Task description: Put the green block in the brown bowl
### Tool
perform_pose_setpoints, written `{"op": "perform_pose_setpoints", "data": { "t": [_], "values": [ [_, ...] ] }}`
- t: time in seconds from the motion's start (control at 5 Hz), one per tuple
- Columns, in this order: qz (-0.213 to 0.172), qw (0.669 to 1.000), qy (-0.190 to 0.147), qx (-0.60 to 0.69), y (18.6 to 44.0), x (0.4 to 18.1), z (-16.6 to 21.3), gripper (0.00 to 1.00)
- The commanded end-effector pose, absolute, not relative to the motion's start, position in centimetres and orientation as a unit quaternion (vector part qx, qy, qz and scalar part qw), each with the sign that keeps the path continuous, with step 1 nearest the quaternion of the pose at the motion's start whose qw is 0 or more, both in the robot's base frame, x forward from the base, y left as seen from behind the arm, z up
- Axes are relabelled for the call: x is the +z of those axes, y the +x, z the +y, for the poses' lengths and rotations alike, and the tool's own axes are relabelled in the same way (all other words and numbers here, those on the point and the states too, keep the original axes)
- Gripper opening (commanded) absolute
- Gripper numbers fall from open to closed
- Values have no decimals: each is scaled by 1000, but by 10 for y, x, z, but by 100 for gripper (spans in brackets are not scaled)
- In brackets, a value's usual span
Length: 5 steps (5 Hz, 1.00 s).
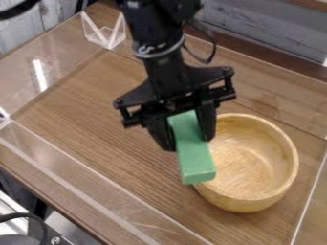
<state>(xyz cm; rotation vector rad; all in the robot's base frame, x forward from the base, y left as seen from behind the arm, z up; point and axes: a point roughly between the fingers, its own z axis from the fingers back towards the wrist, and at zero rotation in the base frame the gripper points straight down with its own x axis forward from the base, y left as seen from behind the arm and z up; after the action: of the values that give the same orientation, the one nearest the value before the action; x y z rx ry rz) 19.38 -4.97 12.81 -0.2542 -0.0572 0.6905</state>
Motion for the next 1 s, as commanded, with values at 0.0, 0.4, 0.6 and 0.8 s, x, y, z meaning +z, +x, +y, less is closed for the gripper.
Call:
{"op": "perform_pose_setpoints", "data": {
  "t": [0.0,0.4,0.6,0.8],
  "values": [
    [-52,939,-136,310,200,145,-50,0],
    [-66,952,-144,264,220,151,-74,0],
    [-74,957,-149,238,226,155,-88,0],
    [-86,957,-154,229,231,160,-96,0]
  ]
}}
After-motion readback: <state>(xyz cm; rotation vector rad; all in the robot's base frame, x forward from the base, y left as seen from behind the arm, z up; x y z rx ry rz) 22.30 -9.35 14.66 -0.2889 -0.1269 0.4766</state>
